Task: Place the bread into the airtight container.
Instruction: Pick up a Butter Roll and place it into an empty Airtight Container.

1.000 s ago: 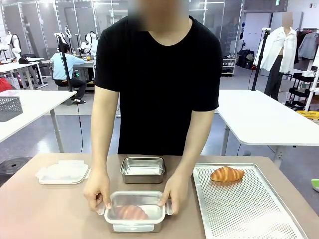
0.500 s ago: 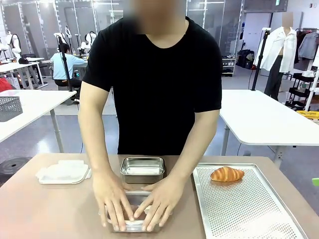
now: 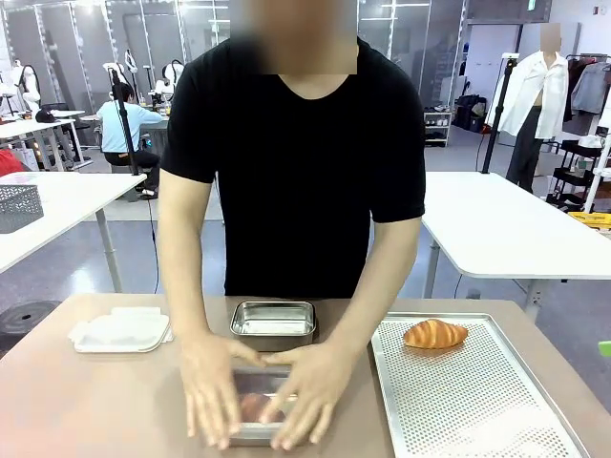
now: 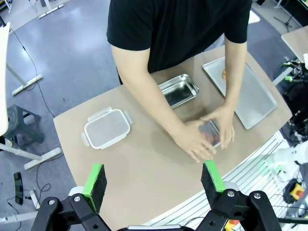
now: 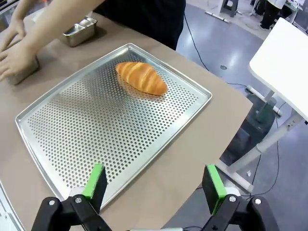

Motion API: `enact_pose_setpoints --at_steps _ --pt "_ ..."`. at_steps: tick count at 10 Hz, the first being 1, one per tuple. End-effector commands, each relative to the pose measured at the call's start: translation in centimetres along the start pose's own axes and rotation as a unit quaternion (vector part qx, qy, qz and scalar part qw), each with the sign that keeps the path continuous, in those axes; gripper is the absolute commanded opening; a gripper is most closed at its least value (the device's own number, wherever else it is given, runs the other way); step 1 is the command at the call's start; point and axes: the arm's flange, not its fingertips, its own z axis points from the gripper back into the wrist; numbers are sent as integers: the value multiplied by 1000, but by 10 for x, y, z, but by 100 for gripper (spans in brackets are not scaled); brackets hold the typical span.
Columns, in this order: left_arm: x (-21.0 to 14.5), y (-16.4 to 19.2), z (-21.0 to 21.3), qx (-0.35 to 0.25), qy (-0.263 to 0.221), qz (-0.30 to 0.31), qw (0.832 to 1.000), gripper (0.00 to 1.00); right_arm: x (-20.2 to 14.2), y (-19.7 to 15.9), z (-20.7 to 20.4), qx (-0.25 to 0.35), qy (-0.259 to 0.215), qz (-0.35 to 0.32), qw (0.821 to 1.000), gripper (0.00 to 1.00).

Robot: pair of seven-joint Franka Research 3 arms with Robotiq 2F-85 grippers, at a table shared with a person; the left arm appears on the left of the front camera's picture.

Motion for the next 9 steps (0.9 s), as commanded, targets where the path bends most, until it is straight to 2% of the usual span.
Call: enact_pose_setpoints --at_steps 1,7,9 --pt "0 -1 1 -1 -1 1 1000 100 2 0 -2 -1 -9 -8 1000 100" --pt "0 -1 1 -1 -1 1 1000 100 1 0 -1 0 0 1 1000 100" --pt "0 -1 1 -1 -1 1 1000 100 56 -8 0 18 35 84 996 100"
